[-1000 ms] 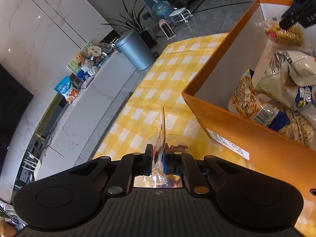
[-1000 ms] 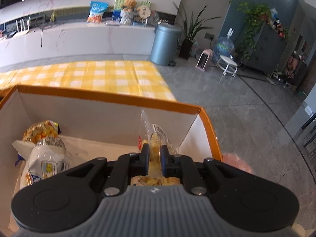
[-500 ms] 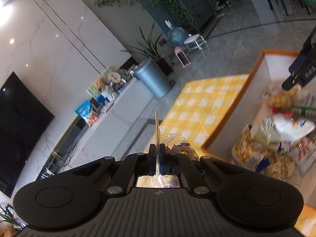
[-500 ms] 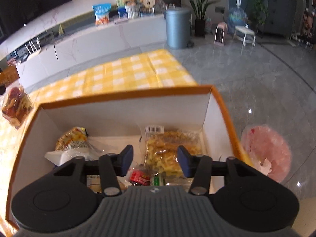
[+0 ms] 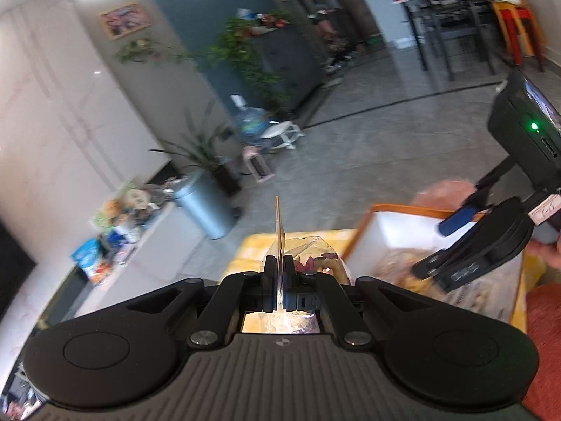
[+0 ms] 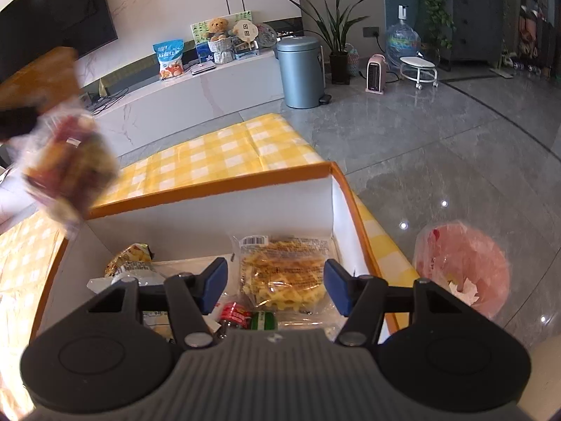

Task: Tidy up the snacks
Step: 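Carry the waffle pack and dried-fruit pack over the orange box with both tools, then open both tools to drop the packs into the box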

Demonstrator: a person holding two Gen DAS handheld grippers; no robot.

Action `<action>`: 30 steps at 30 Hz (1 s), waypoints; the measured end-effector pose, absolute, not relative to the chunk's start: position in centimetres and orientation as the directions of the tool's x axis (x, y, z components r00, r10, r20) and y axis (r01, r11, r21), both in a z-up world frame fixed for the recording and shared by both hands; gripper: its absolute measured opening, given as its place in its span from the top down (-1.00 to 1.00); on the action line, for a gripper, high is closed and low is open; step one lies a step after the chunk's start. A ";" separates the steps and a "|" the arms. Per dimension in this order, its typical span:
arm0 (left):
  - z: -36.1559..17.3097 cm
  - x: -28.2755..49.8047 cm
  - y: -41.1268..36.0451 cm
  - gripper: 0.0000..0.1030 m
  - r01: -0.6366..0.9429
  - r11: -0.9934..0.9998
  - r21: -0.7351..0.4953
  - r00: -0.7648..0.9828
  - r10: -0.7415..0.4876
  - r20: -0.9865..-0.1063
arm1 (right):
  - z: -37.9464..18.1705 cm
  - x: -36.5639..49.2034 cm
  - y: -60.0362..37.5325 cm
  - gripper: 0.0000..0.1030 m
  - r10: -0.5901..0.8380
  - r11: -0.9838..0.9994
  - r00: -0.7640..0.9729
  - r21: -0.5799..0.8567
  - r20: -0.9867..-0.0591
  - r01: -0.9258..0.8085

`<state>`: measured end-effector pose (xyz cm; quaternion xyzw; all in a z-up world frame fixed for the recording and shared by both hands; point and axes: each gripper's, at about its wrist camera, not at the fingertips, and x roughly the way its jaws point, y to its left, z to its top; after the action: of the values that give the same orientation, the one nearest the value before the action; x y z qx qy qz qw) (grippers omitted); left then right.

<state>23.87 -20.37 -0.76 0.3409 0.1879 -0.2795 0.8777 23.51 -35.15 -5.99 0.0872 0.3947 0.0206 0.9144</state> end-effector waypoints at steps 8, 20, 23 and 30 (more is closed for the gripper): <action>-6.7 27.1 -23.7 0.96 0.673 0.582 0.457 0.716 -0.356 -0.600 | -7.5 23.9 -35.9 -0.16 0.136 0.980 0.672 0.200 -0.728 0.018; -12.0 27.1 -23.0 0.96 0.697 0.564 0.442 0.654 -0.247 -0.715 | -8.0 24.0 -35.7 -0.17 0.150 0.979 0.674 0.204 -0.723 0.001; -12.3 27.4 -22.4 0.96 0.692 0.594 0.410 0.638 -0.238 -0.732 | -8.0 24.0 -35.5 -0.18 0.148 0.980 0.674 0.199 -0.723 -0.003; -11.4 26.9 -22.0 0.62 0.679 0.613 0.404 0.642 -0.227 -0.733 | -7.9 24.0 -35.3 -0.19 0.146 0.982 0.664 0.191 -0.734 -0.004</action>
<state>26.86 -22.05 -11.36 0.3466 0.3256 -0.2706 0.8370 23.96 -35.34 -7.90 0.0867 0.4079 0.0414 0.9079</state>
